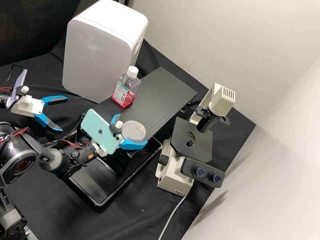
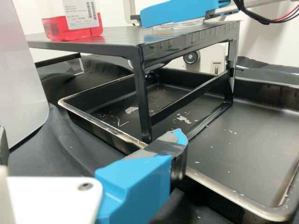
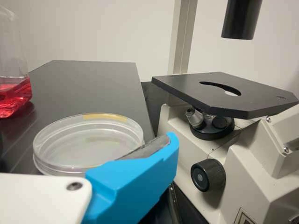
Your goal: Remove the lid from the petri dish
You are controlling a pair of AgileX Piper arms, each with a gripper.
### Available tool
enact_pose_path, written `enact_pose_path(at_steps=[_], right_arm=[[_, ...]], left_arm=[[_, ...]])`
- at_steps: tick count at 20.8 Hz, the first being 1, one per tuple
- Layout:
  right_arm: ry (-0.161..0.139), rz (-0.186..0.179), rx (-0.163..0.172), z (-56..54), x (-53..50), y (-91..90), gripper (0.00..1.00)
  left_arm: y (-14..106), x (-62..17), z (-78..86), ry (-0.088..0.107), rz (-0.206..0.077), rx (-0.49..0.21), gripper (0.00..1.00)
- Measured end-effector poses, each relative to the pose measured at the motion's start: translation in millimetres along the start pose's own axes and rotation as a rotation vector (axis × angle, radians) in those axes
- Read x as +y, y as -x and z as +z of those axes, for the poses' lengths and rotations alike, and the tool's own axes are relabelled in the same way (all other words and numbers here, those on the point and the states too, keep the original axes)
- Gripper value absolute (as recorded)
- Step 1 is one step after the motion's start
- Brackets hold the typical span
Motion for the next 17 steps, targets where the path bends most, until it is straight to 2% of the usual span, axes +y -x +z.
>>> enact_pose_path(at_steps=[6,17], right_arm=[[0.001,-0.009,-0.008,2.2,-2.2,-1.0,0.0],[0.001,-0.003,-0.003,1.7,-1.7,-1.0,0.0]], left_arm=[[0.0,0.0,0.0,0.0,0.0,0.0,1.0],[-0.2,-1.1,-0.2,0.001,-0.004,0.001,1.0]])
